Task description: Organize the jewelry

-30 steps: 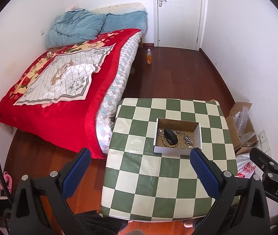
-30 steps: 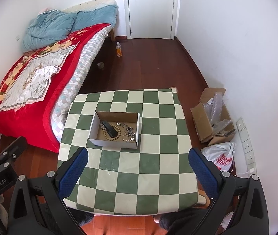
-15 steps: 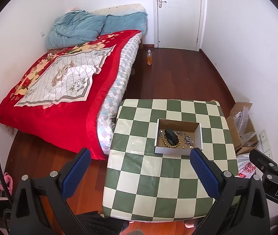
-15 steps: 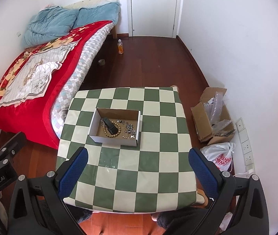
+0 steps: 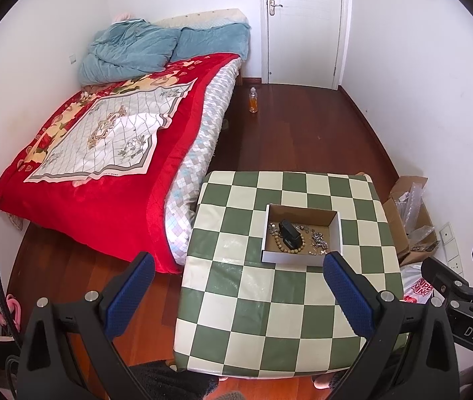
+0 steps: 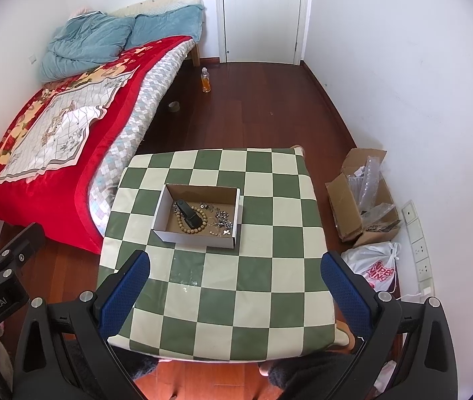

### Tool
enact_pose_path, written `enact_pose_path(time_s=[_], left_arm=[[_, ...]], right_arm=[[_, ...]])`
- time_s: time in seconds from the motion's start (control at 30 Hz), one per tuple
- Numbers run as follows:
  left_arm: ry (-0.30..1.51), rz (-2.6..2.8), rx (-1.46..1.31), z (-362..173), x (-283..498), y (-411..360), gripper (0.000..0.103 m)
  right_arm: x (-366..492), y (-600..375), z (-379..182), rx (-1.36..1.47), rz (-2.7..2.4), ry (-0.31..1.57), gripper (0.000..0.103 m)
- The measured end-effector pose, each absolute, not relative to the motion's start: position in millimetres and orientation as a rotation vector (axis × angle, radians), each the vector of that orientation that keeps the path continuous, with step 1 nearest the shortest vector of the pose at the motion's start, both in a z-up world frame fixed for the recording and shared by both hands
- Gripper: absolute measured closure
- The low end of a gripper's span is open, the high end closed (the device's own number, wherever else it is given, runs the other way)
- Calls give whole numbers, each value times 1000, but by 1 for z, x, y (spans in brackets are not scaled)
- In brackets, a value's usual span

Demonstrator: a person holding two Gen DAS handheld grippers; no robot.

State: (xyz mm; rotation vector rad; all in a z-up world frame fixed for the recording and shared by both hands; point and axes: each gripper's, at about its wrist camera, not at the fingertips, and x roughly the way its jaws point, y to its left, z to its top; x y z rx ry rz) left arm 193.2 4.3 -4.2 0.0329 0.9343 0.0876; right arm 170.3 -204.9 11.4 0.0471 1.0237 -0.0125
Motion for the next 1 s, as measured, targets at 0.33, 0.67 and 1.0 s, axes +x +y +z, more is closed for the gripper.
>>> enact_pose_path(time_s=[0.33, 0.67, 1.0], left_arm=[[932, 86, 39, -1, 193, 1, 0], [924, 81, 41, 2, 190, -2, 0], [918, 69, 44, 1, 189, -2, 0]], right_arm=[[170, -207, 12, 51, -18, 1020, 0], [166, -212, 15, 63, -28, 1011, 0], [163, -214, 16, 70, -31, 1010, 0]])
